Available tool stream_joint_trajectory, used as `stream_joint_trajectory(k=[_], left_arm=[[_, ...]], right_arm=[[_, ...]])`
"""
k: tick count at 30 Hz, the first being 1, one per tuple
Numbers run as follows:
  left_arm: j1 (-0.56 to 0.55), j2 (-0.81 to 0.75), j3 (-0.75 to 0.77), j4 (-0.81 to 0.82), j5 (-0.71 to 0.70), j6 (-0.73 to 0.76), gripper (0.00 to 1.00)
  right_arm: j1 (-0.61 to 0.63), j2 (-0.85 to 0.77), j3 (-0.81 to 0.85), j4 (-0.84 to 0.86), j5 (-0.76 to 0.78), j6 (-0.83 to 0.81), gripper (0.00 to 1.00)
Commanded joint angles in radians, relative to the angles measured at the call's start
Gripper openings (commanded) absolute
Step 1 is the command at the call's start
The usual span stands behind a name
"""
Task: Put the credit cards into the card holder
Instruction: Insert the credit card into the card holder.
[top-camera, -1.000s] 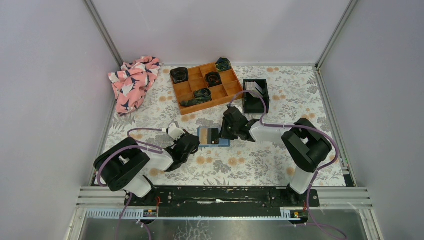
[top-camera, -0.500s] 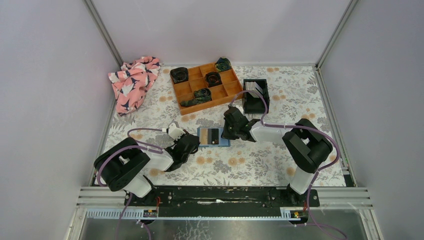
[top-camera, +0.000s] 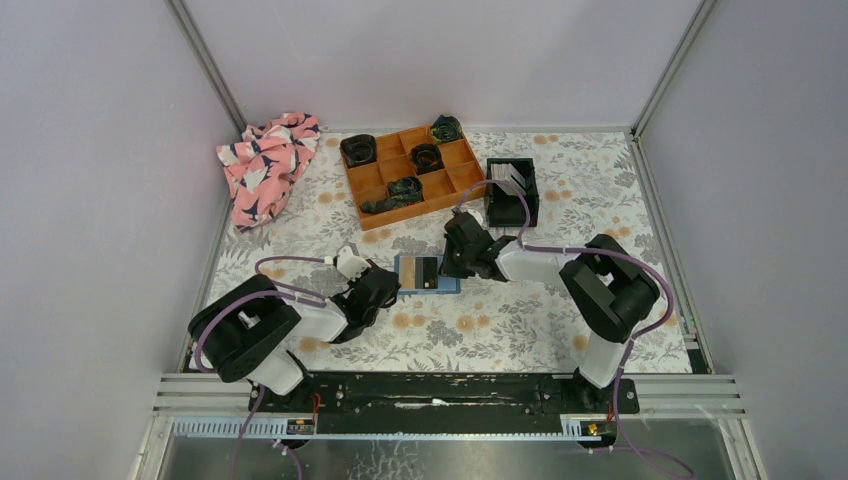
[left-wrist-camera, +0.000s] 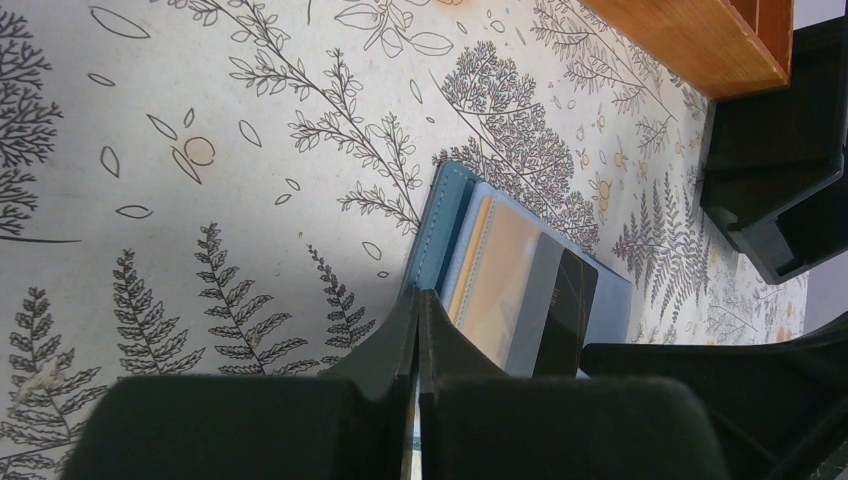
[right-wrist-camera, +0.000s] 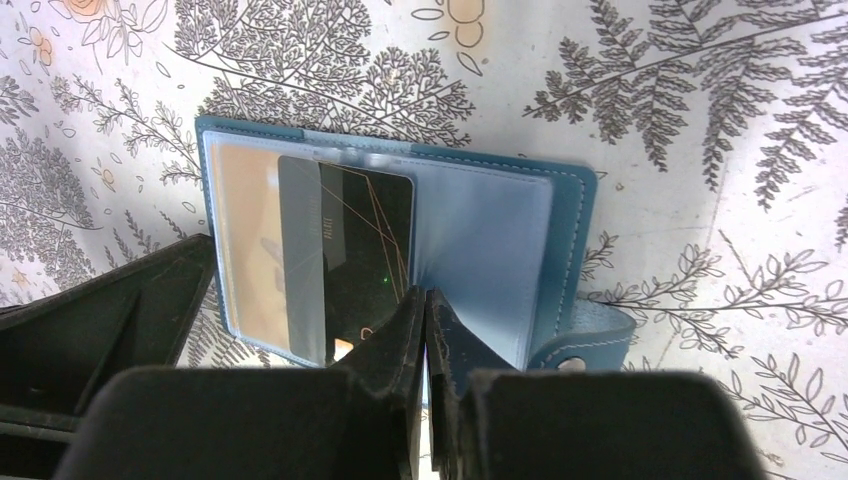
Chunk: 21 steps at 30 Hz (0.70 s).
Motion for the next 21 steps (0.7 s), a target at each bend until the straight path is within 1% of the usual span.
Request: stream_joint_trajectory(k=[1, 21], left_arm=[[-0.017, 0.076, -0.031, -0.247, 0.109, 0.044, 0.0], [-0.017, 0.08, -0.031, -0.241, 0.114, 0.043, 0.0]], right_arm=[[0.023, 0.027, 0.046, -0.002, -0.004, -0.011, 0.07], [0.073, 0.061, 0.117, -0.009, 0.0, -0.001, 0.06]])
